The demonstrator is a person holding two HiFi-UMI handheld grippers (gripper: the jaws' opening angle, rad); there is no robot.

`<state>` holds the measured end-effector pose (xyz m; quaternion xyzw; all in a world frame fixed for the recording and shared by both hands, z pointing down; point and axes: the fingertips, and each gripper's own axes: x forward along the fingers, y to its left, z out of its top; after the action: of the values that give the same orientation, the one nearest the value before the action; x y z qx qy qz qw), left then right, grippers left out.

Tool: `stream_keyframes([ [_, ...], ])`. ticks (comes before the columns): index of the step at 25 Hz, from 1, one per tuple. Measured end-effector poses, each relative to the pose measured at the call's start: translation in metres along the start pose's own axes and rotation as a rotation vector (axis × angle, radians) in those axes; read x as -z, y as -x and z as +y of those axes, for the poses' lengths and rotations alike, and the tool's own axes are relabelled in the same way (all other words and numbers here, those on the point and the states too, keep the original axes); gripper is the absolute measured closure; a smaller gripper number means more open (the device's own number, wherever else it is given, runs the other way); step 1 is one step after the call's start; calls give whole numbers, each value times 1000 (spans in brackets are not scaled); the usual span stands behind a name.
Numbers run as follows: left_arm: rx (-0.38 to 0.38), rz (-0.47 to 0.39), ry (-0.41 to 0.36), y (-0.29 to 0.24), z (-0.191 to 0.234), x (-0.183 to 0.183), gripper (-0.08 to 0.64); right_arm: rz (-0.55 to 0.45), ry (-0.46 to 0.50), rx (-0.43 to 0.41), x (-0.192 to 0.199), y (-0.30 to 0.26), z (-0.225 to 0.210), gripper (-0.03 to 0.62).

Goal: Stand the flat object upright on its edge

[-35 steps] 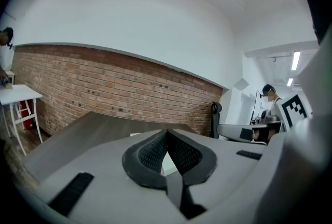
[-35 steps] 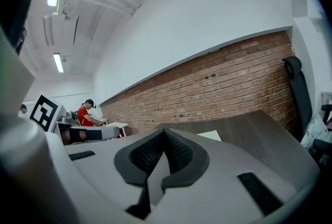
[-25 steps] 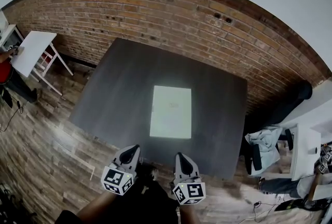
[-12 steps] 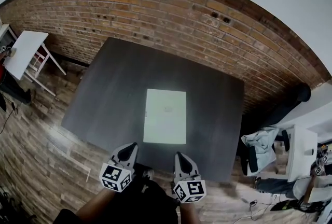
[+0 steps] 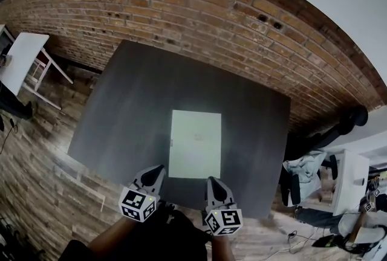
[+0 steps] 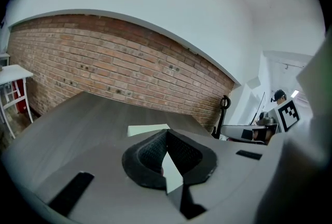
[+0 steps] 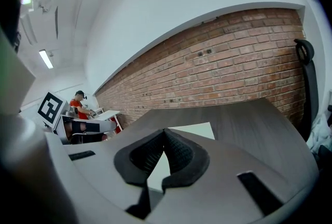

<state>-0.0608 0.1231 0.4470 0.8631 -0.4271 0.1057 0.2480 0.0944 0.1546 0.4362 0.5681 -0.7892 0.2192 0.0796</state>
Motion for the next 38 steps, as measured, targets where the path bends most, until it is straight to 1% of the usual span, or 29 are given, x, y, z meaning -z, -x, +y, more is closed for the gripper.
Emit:
stream_keyframes([
  [10, 45, 79, 21, -58, 45, -4, 529, 78, -21, 40, 5, -66, -17, 569],
  [21, 71, 138, 82, -103, 91, -6, 529, 185, -37, 68, 16, -129, -33, 569],
  [24, 66, 155, 101, -110, 94, -4, 529, 212, -37, 56, 16, -136, -37, 569],
  [28, 49, 173, 107, -125, 93, 1, 529, 222, -26, 47, 17, -146, -50, 569],
  [35, 1, 193, 122, -147, 96, 18, 529, 263, -16, -11, 27, -167, -68, 568],
  [38, -17, 206, 149, -153, 99, 26, 528, 275, -12, -31, 29, -173, -78, 568],
])
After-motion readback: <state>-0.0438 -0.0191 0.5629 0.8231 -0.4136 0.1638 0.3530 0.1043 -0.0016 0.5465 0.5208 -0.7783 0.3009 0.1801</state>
